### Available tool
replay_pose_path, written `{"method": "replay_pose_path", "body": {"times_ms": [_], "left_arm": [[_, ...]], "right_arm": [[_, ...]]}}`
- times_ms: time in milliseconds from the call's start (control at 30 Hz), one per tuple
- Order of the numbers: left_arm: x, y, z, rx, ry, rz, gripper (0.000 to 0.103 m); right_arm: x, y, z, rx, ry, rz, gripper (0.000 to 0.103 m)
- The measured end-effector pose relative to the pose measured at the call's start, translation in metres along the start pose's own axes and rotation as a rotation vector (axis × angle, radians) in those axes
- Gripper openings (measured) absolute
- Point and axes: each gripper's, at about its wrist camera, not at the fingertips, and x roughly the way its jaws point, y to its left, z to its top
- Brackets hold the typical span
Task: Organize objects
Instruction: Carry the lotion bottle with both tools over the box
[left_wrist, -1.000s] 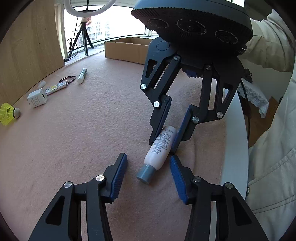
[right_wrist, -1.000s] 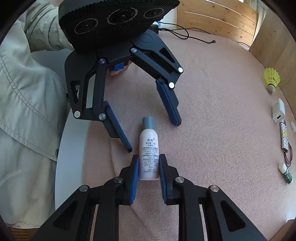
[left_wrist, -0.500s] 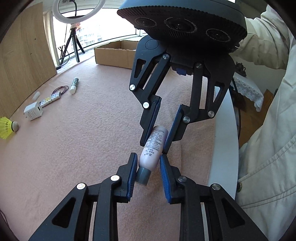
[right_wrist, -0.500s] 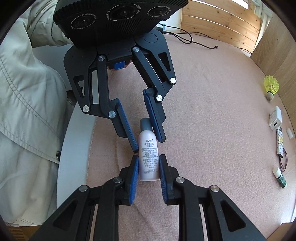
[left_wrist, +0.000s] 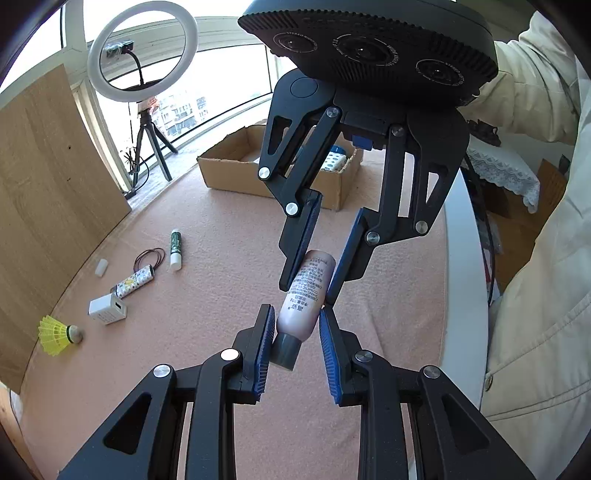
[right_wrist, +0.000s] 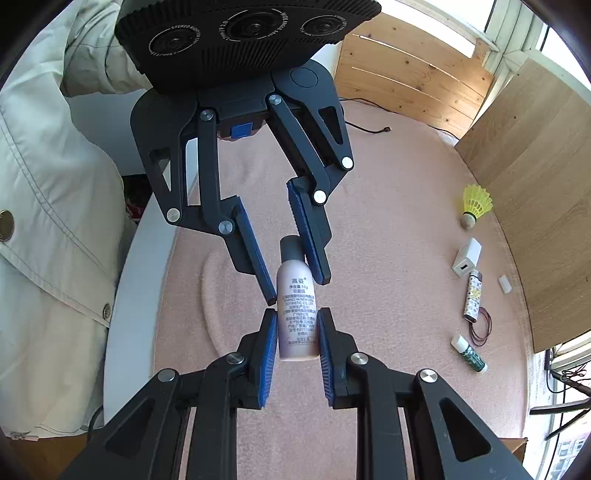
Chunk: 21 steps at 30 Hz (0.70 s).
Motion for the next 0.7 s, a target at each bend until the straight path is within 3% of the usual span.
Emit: {"method": "replay_pose_path", "body": {"times_ms": [267,500,700], "left_arm": [[0.015,0.0,0.035,0.026,0.021,0.007,0.027],[0.041,-0.015,0.082,0.02,0.069,0.045,0.027],[0.068,-0.026,0.131,0.024,0.058,0.048,0.027]], "right_arm": [[-0.018,-0.012,-0.023,0.009,-0.023,-0.027,0.019],[-0.043,-0.02,-0.062,-0.024,-0.064,-0.018,0.019],[-0.075,-0.027,-0.102,-0.024,-0.07,-0.049,0.019]]}}
